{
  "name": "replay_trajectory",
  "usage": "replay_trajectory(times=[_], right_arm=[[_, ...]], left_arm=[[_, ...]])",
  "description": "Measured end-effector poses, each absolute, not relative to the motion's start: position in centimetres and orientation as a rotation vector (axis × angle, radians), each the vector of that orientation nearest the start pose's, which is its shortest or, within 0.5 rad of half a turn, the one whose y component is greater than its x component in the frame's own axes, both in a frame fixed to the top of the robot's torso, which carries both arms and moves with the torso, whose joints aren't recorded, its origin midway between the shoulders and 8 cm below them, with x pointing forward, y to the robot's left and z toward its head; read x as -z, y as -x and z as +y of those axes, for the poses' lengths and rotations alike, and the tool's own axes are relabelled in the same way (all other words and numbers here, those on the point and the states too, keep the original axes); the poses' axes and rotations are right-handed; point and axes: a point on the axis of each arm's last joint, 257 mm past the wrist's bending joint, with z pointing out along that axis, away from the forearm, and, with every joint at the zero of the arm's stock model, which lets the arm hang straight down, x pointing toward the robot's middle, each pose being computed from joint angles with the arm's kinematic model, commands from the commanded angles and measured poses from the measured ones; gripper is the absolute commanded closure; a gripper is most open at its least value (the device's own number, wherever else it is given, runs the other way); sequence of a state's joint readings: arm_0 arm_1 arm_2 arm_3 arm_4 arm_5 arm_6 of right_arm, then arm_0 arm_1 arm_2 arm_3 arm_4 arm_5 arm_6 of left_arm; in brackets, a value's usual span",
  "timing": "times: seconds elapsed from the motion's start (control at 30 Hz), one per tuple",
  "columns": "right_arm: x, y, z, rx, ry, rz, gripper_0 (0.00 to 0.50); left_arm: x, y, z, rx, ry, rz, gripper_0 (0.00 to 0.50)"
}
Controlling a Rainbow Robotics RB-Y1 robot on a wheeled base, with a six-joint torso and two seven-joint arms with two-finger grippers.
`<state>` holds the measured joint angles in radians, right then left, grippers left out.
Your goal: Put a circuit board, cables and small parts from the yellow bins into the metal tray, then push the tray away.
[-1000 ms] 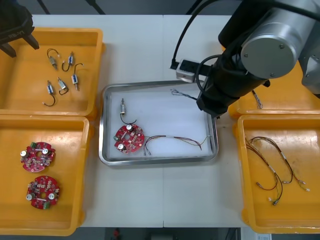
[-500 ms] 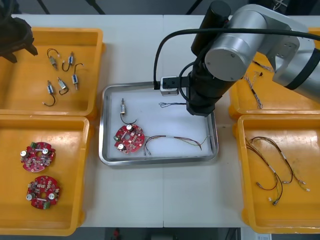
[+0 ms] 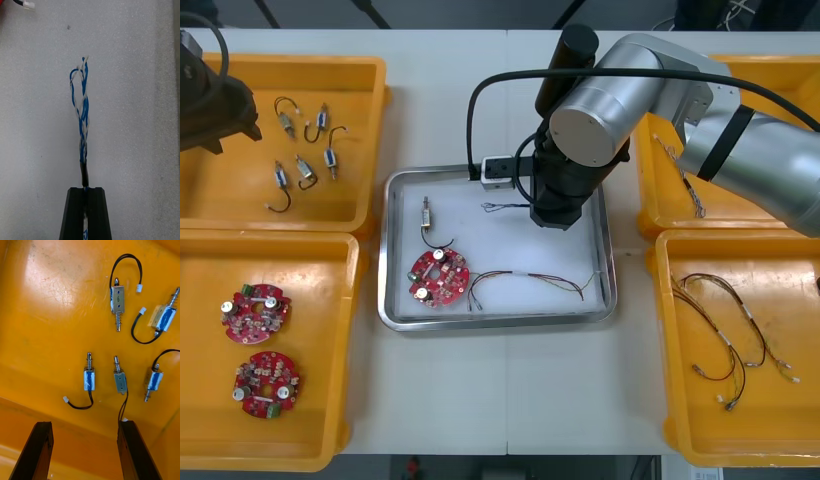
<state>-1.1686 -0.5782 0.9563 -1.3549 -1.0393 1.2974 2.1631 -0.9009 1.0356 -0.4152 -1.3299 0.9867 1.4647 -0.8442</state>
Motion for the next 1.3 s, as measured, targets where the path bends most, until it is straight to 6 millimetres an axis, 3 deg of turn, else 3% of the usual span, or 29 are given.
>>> replay_trajectory(times=[0.1,0.17,0.27,0.33,0.87,1.0,1.13,1.3], right_arm=[[21.7,-52.9,-5.0,0.206,1.928,1.947,0.36],[21.7,-53.0,-4.5,0.202,1.925,1.932,0.185],[21.7,-53.3,-3.7,0.194,1.914,1.901,0.048],[21.8,-53.3,-3.7,0.194,1.917,1.898,0.0],[21.5,-51.5,-3.8,0.116,1.941,1.947,0.0],[19.2,-50.4,-5.0,0.073,1.932,2.023,0.0],[16.1,-50.3,-6.0,0.019,1.763,2.169,0.0],[13.8,-50.1,-7.9,0.002,1.584,2.325,0.0]], left_arm=[[12.9,-56.0,39.0,-0.015,0.54,2.563,0.0],[13.4,-56.1,39.0,-0.035,0.525,2.561,0.0],[13.9,-56.3,39.0,-0.037,0.52,2.556,0.0],[14.4,-56.4,39.0,-0.031,0.528,2.558,0.0],[17.6,-58.2,38.2,0.053,0.61,2.543,0.0],[17.8,-58.9,37.9,0.047,0.58,2.52,0.0],[18.8,-58.8,38.1,0.014,0.558,2.527,0.0],[19.3,-58.7,38.6,0.002,0.572,2.534,0.0]])
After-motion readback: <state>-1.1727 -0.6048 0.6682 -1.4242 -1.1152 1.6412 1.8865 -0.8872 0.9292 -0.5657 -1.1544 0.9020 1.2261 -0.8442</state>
